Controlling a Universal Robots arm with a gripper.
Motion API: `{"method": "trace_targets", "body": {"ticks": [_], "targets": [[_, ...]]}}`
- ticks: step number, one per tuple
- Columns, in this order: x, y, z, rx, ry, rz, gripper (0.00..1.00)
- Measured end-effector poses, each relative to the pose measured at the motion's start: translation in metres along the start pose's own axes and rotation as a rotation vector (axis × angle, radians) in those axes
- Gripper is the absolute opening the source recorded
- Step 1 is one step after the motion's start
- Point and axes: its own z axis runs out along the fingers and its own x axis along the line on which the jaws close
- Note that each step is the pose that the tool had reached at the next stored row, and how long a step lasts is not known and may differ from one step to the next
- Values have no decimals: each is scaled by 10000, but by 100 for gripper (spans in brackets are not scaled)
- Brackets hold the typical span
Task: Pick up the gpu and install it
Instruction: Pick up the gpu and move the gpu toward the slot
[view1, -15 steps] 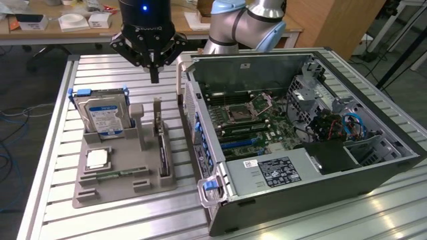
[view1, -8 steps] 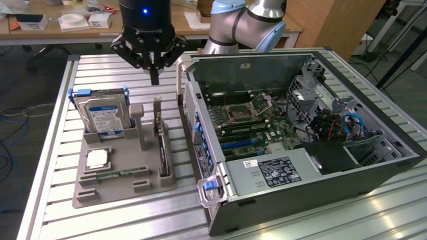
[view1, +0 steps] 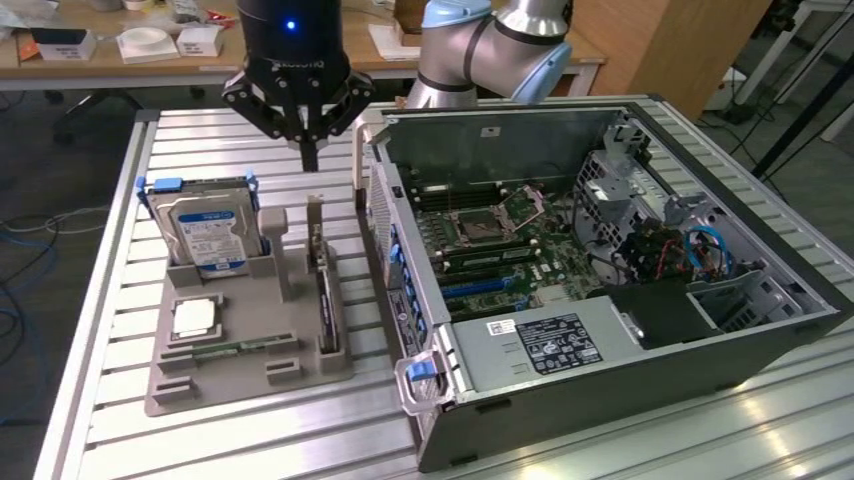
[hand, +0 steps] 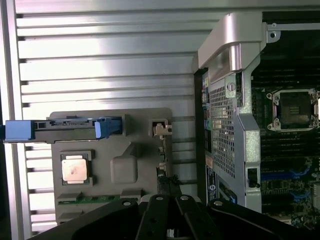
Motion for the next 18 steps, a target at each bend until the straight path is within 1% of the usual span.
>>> {"method": "trace_targets", "body": {"ticks": [4,9,18], "targets": [[1,-1,28,2,0,0,11],[2,-3,74,18,-1,-1,11],[4,-7,163,23,-2,-1,11]]}}
